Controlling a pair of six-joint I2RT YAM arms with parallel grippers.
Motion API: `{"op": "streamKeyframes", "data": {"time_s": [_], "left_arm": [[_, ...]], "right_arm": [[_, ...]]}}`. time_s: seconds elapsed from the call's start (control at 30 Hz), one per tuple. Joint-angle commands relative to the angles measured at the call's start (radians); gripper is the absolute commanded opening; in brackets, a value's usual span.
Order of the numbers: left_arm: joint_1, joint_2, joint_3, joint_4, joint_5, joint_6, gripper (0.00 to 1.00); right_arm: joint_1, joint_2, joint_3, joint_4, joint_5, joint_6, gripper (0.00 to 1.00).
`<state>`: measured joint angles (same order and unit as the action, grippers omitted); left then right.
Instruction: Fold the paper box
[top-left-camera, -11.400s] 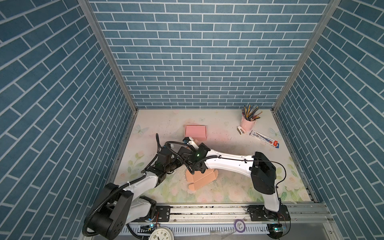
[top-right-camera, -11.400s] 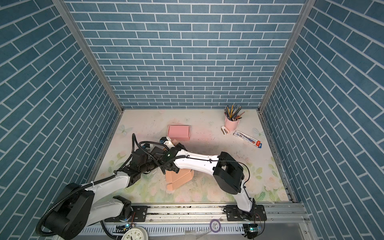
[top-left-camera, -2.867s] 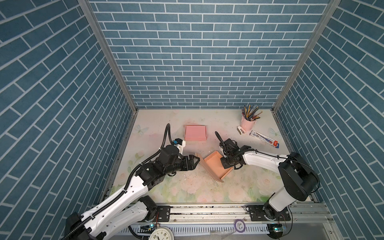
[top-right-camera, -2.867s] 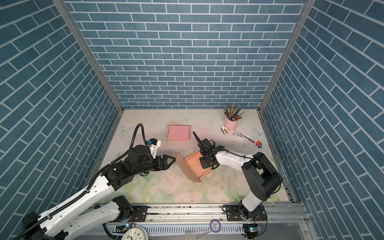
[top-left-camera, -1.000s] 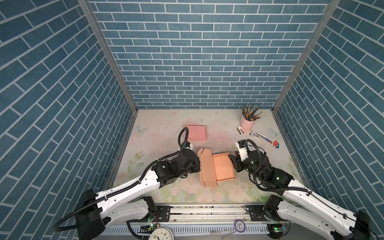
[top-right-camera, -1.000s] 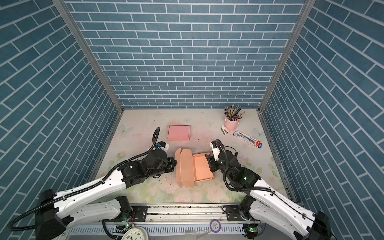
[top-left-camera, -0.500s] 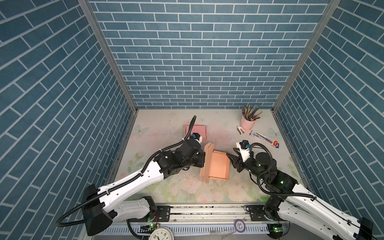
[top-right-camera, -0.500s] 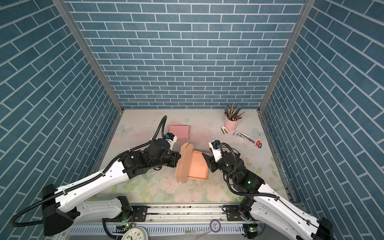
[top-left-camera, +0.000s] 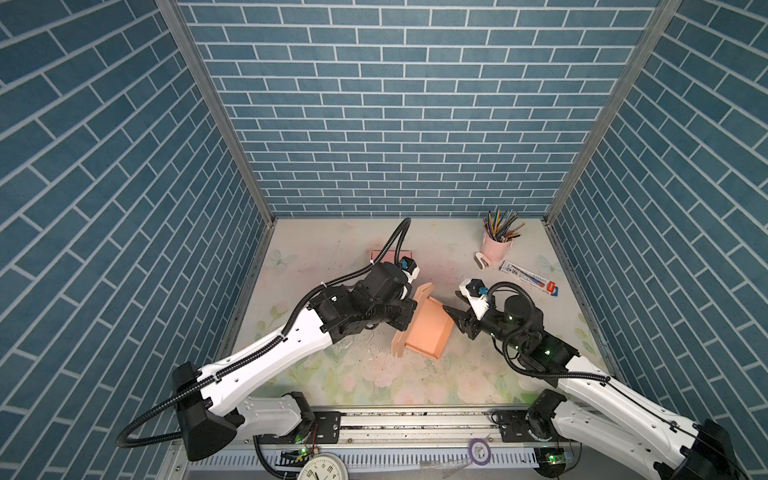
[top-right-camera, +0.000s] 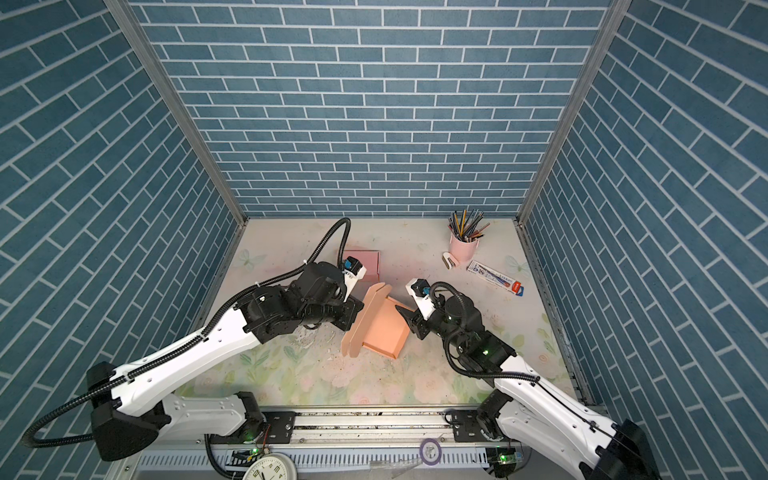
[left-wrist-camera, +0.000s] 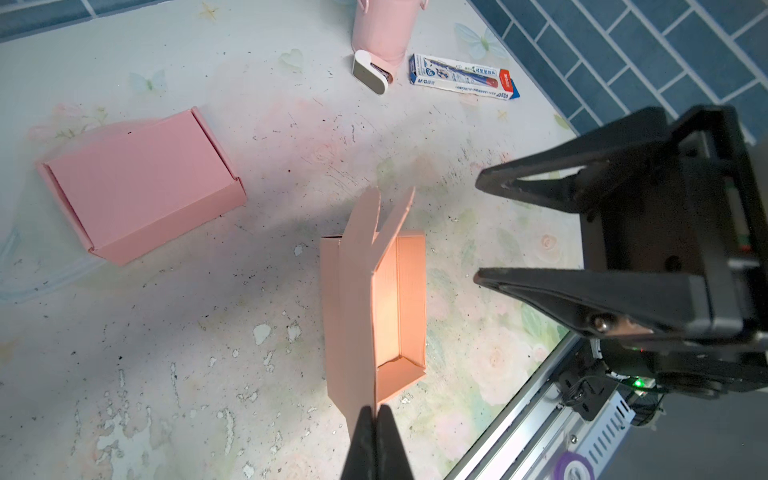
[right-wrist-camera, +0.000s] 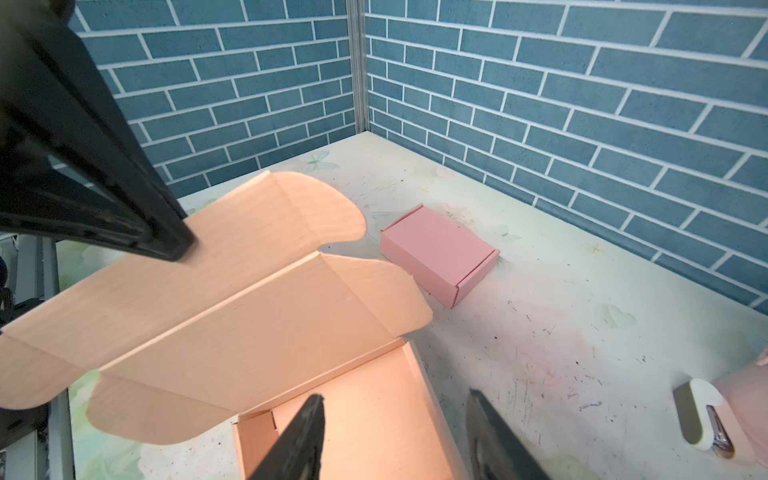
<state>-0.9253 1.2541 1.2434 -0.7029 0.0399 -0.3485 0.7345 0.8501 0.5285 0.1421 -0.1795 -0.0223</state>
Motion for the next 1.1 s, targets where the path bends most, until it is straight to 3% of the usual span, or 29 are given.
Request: {"op": "streamKeyframes", "data": {"time_s": [0.0,0.53,1.07], "left_arm": [[0.009,0.003,0.032,-0.037,0.050,0.082,0.00],[0.008,0.041,0.081,-0.080,0.038,0.194,0.00],[0.009,0.031,0.069,-0.082,0.067,0.227,0.00]], "right_arm": [[-0.022,0.026,0.042,0.055,-0.089,-0.078,0.55],[-0.042,0.163,0.113,0.041,-0.199,-0.140,0.50],[-0.042,0.280,0.156,0.069,-0.224,-0.163,0.52]]}}
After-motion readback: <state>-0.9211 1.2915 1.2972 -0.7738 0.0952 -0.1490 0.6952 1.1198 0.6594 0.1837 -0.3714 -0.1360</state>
